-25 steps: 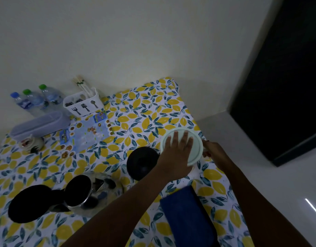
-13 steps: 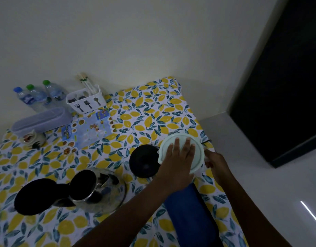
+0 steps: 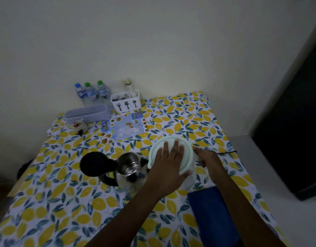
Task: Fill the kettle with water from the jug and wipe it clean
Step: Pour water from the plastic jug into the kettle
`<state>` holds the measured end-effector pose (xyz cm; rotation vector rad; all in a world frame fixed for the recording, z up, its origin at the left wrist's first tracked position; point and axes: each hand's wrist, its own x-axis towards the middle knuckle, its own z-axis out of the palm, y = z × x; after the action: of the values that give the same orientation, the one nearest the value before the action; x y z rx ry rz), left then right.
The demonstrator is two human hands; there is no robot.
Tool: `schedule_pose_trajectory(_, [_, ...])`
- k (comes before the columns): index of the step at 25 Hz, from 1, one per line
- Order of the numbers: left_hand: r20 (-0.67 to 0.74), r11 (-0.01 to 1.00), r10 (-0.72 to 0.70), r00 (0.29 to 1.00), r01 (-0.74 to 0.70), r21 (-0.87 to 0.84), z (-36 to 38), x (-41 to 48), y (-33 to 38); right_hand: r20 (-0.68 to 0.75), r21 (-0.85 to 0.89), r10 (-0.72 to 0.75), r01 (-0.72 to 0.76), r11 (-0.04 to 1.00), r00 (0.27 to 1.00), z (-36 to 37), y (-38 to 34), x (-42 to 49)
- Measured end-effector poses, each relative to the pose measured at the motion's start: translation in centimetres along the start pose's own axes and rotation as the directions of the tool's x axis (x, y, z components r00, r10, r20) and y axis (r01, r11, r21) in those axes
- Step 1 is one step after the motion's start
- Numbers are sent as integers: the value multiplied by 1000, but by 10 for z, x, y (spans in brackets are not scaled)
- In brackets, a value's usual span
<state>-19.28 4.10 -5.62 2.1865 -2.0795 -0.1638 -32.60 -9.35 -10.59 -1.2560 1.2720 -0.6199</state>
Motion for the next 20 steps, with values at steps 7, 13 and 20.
schedule_pose_trajectory(7, [-177, 997, -56, 983, 45, -65, -24, -31, -31, 36, -121, -94, 98, 988, 995, 45, -60, -30])
schedule_pose_trajectory(13, [-113, 972, -180, 977, 159, -171, -34, -37, -44, 37, -324, -163, 166, 931, 986, 65, -100, -31])
schedule_pose_trajectory(20, [-191, 896, -272, 943, 177, -407, -23, -40, -51, 165, -493, -252, 301, 817, 954, 83, -126, -39])
